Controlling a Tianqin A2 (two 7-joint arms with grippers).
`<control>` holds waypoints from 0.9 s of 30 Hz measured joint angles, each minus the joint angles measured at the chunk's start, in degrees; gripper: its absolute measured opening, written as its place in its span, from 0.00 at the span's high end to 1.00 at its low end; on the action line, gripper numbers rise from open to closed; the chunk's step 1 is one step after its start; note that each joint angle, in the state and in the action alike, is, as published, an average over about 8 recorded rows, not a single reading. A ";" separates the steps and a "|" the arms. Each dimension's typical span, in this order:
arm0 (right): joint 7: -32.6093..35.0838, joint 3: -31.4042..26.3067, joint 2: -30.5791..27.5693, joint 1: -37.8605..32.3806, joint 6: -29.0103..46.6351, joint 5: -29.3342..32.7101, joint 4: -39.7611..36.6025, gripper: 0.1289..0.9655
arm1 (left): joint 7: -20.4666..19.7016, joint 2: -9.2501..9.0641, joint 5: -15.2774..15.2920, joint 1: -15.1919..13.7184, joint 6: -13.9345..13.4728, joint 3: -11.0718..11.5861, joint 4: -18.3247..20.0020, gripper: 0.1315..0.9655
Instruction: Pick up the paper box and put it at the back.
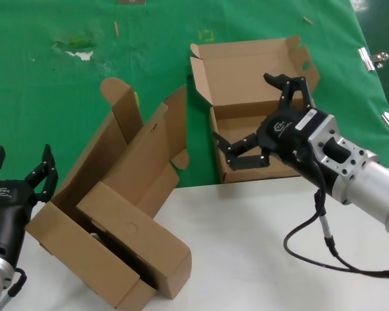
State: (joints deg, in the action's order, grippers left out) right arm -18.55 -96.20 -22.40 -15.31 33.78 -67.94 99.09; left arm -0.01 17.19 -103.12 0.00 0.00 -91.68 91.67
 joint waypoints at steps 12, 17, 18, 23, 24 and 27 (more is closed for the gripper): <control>6.26 1.52 1.76 5.15 -11.37 -11.85 -2.50 0.00 | 0.01 0.00 0.00 0.00 0.00 0.00 0.00 0.46; 8.85 2.16 2.49 7.29 -16.09 -16.76 -3.54 0.00 | 0.04 0.00 -0.01 0.00 0.00 0.00 0.00 0.34; 9.35 2.28 2.63 7.71 -17.01 -17.72 -3.74 0.00 | 0.04 0.00 -0.01 0.00 0.00 0.00 0.00 0.32; 11.98 2.92 3.36 9.88 -21.79 -22.70 -4.79 0.00 | 0.03 0.00 -0.01 0.00 0.00 0.00 0.00 0.23; 12.48 3.05 3.51 10.30 -22.71 -23.66 -4.99 0.00 | 0.02 0.00 -0.01 0.00 0.00 0.00 0.00 0.21; 14.00 3.42 3.94 11.58 -25.48 -26.54 -5.60 0.00 | 0.02 0.00 -0.01 0.00 0.00 0.00 0.00 0.14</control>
State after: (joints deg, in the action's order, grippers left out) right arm -4.56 -92.78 -18.46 -3.72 8.30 -94.49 93.49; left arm 0.00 17.19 -103.13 0.00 0.00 -91.67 91.67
